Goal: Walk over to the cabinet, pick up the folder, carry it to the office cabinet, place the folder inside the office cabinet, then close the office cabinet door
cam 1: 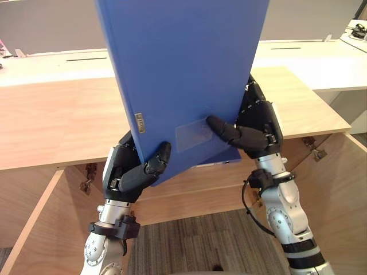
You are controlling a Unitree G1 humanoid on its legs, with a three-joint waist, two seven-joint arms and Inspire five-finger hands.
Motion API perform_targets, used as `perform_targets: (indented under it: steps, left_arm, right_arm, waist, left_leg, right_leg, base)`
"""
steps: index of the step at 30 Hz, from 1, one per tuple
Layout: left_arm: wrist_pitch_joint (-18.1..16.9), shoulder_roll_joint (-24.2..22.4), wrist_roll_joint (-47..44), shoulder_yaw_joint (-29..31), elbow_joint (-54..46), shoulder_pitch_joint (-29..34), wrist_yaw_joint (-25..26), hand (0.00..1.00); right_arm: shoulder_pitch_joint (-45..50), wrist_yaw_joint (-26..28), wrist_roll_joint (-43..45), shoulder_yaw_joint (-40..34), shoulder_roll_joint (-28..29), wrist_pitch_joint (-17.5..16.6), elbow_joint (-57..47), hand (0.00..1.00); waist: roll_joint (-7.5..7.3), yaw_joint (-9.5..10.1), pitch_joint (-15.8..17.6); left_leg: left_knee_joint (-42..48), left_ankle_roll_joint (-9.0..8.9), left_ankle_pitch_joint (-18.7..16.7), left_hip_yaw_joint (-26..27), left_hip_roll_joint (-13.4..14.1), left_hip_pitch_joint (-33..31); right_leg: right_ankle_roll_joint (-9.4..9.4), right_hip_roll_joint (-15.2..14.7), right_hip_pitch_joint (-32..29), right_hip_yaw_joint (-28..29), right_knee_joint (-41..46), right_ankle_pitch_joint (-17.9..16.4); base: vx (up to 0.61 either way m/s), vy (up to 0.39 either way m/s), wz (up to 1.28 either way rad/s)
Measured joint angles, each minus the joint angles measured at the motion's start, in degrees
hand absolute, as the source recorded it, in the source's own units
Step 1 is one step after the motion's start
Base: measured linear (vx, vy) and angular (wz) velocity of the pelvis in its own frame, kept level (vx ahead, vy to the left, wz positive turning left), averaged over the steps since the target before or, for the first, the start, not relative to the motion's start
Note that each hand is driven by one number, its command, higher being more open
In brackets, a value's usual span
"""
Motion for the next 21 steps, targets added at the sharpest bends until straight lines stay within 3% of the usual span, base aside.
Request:
perform_targets:
  steps: [10, 11, 15, 21]
  left_arm:
    - [0.1, 1.5, -0.3, 1.5, 0.1, 0.0, 0.0, 0.00]
    - [0.1, 1.3, 0.3, 1.9, 0.1, 0.0, 0.0, 1.00]
    - [0.6, -0.3, 1.7, 4.1, 0.0, 0.0, 0.0, 1.00]
    - [0.4, -7.4, 4.9, 7.4, -0.6, -0.8, 0.2, 1.00]
  right_arm:
    - [0.0, 4.3, 2.4, 1.6, -2.1, 0.9, 0.8, 0.00]
    - [0.0, 4.6, 2.1, 1.6, -2.0, 0.9, 0.9, 0.00]
    - [0.8, 6.0, 1.3, 1.1, 0.1, 0.9, 0.8, 0.00]
    - [4.3, 5.0, -4.9, -3.2, 6.6, 1.3, -0.4, 0.00]
  waist:
    - [0.14, 0.72, -0.1]
    - [0.17, 0.70, -0.1]
    - [0.39, 0.70, -0.3]
    - [0.51, 0.75, -0.3]
  left_leg:
    - [0.1, 0.11, 0.1, -1.7, 0.0, -0.7]
    - [0.1, 0.11, 0.1, -1.7, 0.0, -0.8]
    - [0.1, 0.10, 0.1, -1.9, 0.1, -0.8]
    - [0.2, 0.25, 0.3, -2.8, 0.1, -1.3]
  right_leg:
    - [-0.03, -0.2, 0.1, -1.5, 0.0, 0.0]
    - [-0.03, -0.2, 0.1, -1.5, 0.0, 0.0]
    - [-0.03, -0.1, 0.1, -1.6, 0.0, 0.0]
    - [-0.05, -0.2, 0.1, -2.4, 0.0, 0.0]
  base:
    - [-0.02, -0.032, 0.09]
    - [-0.03, -0.035, 0.02]
    - [-0.02, -0.028, 0.02]
    - [-0.03, -0.037, 0.08]
